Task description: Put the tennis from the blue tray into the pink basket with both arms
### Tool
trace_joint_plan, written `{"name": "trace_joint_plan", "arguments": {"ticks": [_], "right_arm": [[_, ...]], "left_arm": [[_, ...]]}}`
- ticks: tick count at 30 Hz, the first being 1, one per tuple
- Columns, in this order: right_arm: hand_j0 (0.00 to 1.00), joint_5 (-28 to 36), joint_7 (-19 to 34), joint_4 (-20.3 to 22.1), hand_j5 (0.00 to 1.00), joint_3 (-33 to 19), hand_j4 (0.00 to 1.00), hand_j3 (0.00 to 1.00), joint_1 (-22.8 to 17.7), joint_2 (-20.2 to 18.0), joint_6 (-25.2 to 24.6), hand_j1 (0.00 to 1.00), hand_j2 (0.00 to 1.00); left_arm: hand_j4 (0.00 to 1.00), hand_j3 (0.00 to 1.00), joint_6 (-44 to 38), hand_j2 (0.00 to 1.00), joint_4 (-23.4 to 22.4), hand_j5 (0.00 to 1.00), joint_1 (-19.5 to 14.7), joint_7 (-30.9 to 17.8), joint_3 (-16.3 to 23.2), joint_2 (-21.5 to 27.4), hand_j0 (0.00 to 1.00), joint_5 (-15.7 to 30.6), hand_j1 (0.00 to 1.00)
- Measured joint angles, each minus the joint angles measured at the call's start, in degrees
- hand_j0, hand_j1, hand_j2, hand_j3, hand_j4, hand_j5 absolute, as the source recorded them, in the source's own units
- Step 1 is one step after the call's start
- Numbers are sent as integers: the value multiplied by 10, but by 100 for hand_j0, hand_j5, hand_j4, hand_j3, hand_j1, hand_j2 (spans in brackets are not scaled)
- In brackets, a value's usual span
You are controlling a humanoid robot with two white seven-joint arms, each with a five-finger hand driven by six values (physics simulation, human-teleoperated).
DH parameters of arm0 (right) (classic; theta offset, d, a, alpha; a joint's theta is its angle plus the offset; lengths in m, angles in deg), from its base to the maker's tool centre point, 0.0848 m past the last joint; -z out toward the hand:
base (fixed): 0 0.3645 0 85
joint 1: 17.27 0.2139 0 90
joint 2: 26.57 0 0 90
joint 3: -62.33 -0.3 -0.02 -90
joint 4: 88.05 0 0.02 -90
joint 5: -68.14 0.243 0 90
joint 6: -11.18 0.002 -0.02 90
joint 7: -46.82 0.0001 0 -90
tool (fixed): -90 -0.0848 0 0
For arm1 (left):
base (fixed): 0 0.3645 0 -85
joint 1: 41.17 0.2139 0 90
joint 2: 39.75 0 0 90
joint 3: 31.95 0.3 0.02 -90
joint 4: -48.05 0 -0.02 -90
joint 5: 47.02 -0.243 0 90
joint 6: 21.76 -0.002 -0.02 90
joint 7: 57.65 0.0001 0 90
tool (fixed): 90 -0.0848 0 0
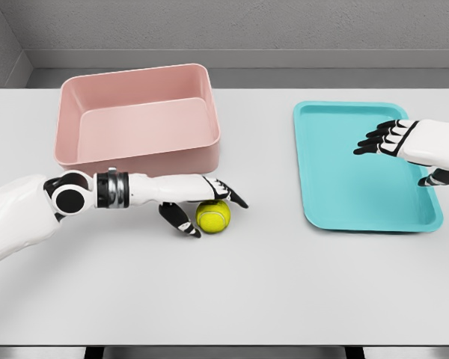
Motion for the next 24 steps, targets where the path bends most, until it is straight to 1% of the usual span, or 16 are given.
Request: {"name": "trace_joint_plan", "arguments": {"ticks": [2, 5, 8, 10, 13, 14, 15, 17, 18, 24], "right_arm": [[100, 0, 0, 0, 100, 0, 100, 100, -1, 0, 0, 100, 100], [100, 0, 0, 0, 100, 0, 100, 100, 0, 0, 0, 100, 100], [100, 0, 0, 0, 100, 0, 100, 100, 0, 0, 0, 100, 100], [100, 0, 0, -2, 100, 0, 100, 100, 0, 0, 0, 100, 100], [100, 0, 0, -3, 100, 0, 100, 100, 0, 1, 0, 100, 100], [100, 0, 0, -4, 100, 0, 100, 100, 0, 1, 0, 100, 100], [100, 0, 0, -4, 100, 0, 100, 100, 0, 1, 0, 100, 100], [100, 0, 0, -5, 100, 0, 100, 100, -1, 1, 0, 100, 100], [100, 0, 0, -5, 100, 0, 100, 100, -1, 1, 0, 100, 100], [100, 0, 0, -5, 100, 0, 100, 100, -1, 2, 0, 100, 100]], "left_arm": [[82, 82, 0, 82, 0, 82, 0, 0, 0, 0, 82, 0, 82], [82, 82, 0, 82, 0, 82, 0, 0, 1, 1, 82, 0, 82], [76, 76, 0, 76, 0, 76, 1, -1, 1, 1, 76, -1, 76], [74, 74, 0, 74, 0, 74, 0, -1, 5, 2, 74, -1, 74], [68, 68, 0, 68, 0, 68, 0, -1, 7, 2, 68, -1, 68], [68, 68, 0, 68, 0, 68, 0, -1, 8, 2, 68, -1, 68], [64, 64, 0, 64, 0, 64, 0, -1, 8, 2, 64, -1, 64], [62, 62, 0, 62, 0, 62, 0, -1, 9, 3, 62, -1, 62], [59, 59, 0, 59, 0, 59, 1, -1, 9, 3, 59, 0, 59], [57, 57, 0, 57, 0, 57, 0, -1, 9, 3, 57, -1, 57]]}}
